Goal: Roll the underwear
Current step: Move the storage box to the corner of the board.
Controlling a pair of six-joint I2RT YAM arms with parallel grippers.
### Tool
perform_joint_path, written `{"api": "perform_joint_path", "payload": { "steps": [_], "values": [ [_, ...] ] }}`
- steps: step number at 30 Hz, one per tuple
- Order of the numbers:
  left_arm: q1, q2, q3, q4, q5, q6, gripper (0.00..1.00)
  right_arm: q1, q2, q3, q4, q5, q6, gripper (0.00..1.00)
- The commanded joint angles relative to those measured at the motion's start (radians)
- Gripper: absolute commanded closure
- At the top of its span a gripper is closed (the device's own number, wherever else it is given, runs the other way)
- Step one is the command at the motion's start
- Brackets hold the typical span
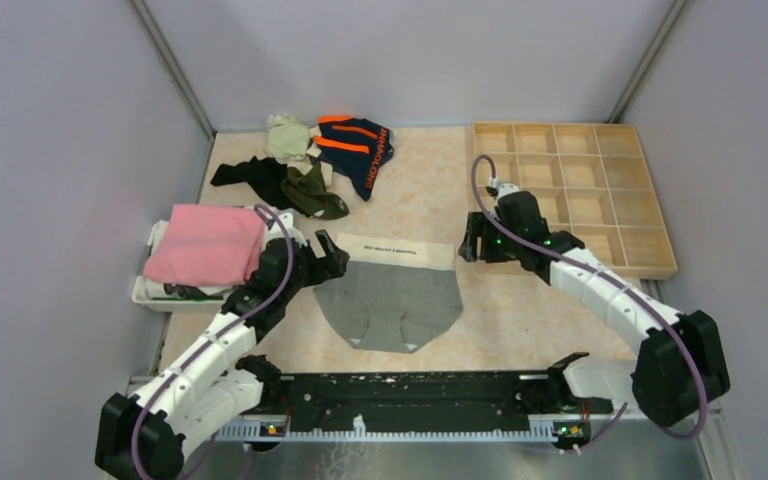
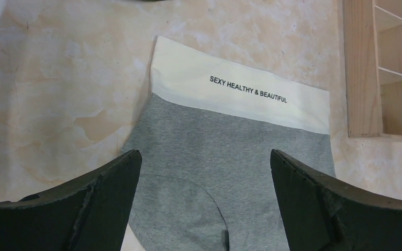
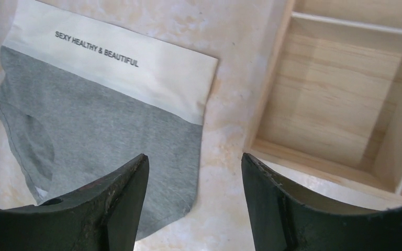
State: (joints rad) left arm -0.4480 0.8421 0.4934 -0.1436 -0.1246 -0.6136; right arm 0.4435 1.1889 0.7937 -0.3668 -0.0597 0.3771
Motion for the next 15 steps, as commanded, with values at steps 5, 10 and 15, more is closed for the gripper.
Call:
{"api": "perform_joint_path", "payload": {
  "steps": [5,10,15],
  "values": [
    [0.003,-0.046,-0.033,0.039,0.072,0.037,0.01,0.074,0.225,0.182,0.042,0.041,0.001,0.41],
    [0.003,-0.042,-0.036,0.055,0.164,0.084,0.01,0.075,0.369,0.251,0.010,0.132,-0.006,0.46],
    [0.001,-0.007,-0.031,0.039,0.196,0.089,0.01,0.075,0.465,0.298,-0.003,0.159,0.002,0.47]
  ]
}}
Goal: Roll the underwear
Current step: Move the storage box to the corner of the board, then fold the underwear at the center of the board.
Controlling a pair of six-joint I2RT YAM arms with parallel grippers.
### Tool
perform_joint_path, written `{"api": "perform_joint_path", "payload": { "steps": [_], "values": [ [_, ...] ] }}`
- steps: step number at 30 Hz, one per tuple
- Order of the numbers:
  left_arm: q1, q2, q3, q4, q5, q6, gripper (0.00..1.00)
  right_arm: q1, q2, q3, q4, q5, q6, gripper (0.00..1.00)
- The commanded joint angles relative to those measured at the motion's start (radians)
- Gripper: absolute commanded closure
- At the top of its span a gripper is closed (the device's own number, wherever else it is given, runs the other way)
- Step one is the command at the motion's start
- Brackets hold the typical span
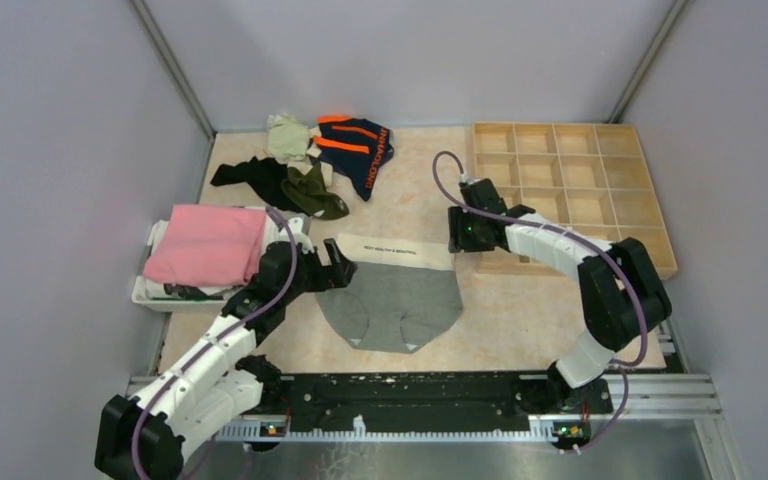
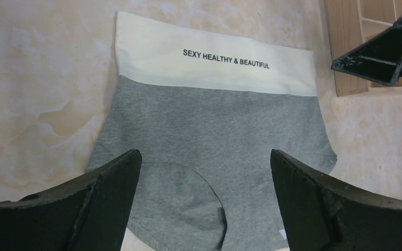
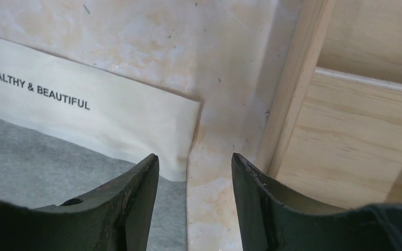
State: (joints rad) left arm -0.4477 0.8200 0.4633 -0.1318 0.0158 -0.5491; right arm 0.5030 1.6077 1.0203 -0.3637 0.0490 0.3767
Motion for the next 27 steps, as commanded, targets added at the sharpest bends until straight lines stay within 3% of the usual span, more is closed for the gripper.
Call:
{"api": "perform_joint_path", "payload": {
  "steps": [1,20,24,27],
  "values": [
    [0.000,0.014,-0.001,0.032,0.058,0.025,0.01,0.015,0.064,0.080,-0.008,0.047,0.004,0.48],
    [-0.003,0.021,0.011,0.044,0.111,0.029,0.01,0.015,0.234,0.127,0.003,-0.046,-0.001,0.63],
    [-0.008,0.019,0.006,0.050,0.132,0.029,0.01,0.014,0.248,0.126,0.004,-0.046,-0.007,0.69],
    [-0.018,0.019,0.007,0.048,0.136,0.031,0.01,0.014,0.252,0.122,0.003,-0.047,-0.011,0.79]
  ]
}}
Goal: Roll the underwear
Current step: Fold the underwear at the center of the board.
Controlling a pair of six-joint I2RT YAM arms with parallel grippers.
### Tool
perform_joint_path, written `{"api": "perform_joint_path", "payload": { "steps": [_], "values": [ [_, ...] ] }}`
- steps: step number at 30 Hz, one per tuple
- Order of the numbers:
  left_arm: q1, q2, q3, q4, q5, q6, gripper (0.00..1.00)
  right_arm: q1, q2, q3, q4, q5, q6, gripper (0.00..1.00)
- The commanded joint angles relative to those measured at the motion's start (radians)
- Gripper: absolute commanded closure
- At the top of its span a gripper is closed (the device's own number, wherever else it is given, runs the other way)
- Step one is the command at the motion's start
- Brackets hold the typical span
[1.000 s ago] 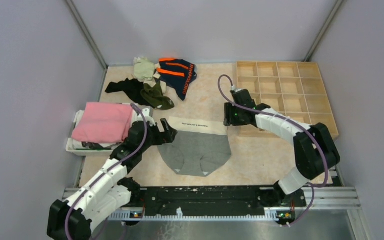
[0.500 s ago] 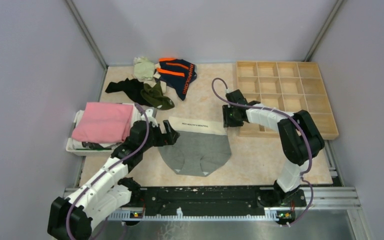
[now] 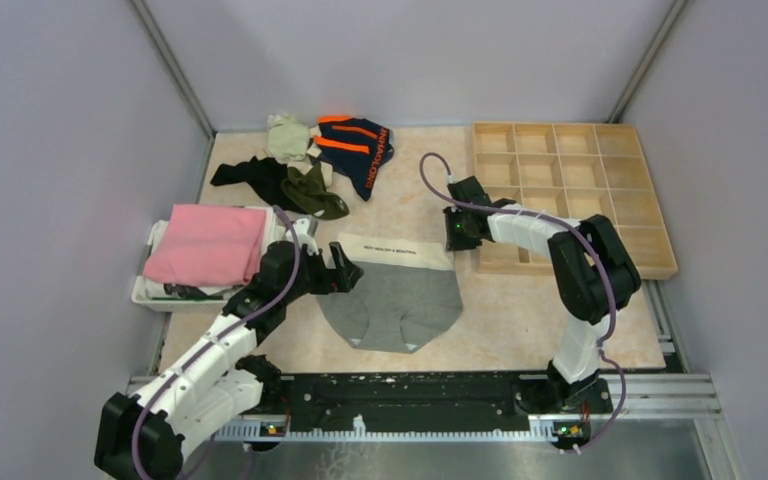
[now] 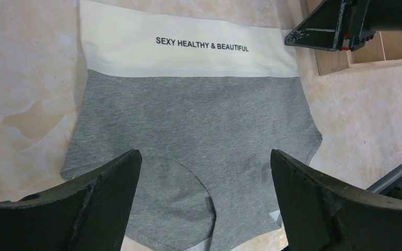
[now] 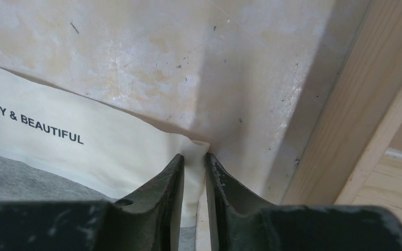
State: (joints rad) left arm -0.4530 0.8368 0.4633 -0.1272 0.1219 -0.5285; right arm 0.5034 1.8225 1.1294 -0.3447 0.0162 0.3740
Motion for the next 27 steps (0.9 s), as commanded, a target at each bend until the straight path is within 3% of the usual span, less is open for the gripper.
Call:
{"api": "perform_joint_path", "payload": {
  "steps": [1,5,8,15,19,27],
  "values": [
    [-0.016,0.001,0.008,0.042,0.030,0.010,0.01,0.014,0.037,0.010,-0.014,-0.013,-0.009,0.83],
    [-0.049,0.004,0.014,0.037,0.026,0.003,0.01,0.007,0.018,-0.021,0.004,-0.013,0.000,1.00],
    [-0.114,0.015,0.026,0.037,-0.012,-0.002,0.02,0.000,-0.021,-0.082,0.032,-0.004,0.032,1.00],
    [-0.411,0.130,0.098,0.059,-0.212,-0.031,0.03,-0.003,-0.137,-0.189,0.060,0.022,0.083,1.00],
    [-0.575,0.275,0.164,0.095,-0.325,-0.051,0.06,-0.005,-0.146,-0.194,0.054,0.010,0.082,1.00],
    [-0.833,0.669,0.476,0.017,-0.561,-0.092,0.12,-0.027,-0.144,-0.201,0.067,-0.060,0.086,1.00]
  ]
}}
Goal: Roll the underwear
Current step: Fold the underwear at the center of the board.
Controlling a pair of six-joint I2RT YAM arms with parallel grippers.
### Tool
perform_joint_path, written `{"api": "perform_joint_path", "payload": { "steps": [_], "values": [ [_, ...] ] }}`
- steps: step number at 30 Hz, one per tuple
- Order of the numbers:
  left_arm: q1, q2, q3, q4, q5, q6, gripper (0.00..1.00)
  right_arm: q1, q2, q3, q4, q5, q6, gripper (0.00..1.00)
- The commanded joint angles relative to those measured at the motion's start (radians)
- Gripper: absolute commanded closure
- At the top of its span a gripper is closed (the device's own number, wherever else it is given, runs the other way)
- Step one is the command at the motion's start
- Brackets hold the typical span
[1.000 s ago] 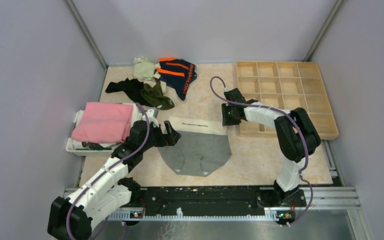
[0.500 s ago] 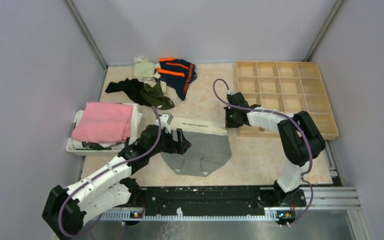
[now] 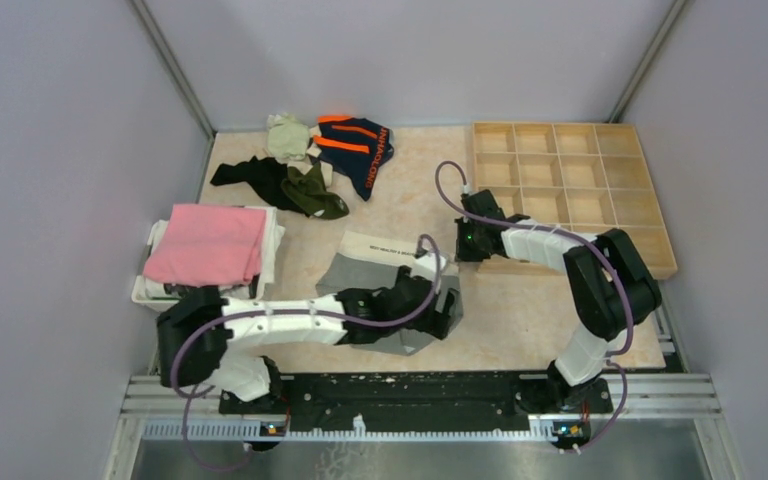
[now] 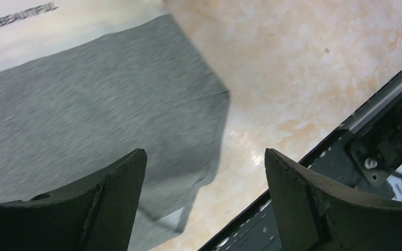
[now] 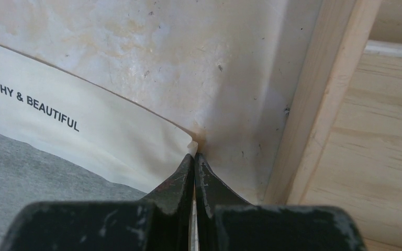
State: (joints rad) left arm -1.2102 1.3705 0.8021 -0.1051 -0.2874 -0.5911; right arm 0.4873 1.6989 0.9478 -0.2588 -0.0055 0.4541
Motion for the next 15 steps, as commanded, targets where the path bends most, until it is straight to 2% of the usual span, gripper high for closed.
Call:
{"api": "perform_joint_path", "payload": {
  "steps": [1,4,9,15],
  "values": [
    [-0.086,0.182,0.171,-0.011,-0.157,-0.031,0.13,-0.014,-0.021,-0.021,-0.019,-0.042,0.005,1.00],
    [-0.117,0.311,0.289,-0.039,-0.166,0.008,0.16,-0.019,-0.021,-0.020,-0.023,-0.054,0.002,1.00],
    [-0.150,0.496,0.473,-0.193,-0.260,0.029,0.21,-0.024,-0.027,-0.020,-0.030,-0.059,-0.008,1.00],
    [-0.158,0.578,0.527,-0.209,-0.297,0.073,0.29,-0.028,-0.027,-0.023,-0.031,-0.061,-0.014,1.00]
  ]
}}
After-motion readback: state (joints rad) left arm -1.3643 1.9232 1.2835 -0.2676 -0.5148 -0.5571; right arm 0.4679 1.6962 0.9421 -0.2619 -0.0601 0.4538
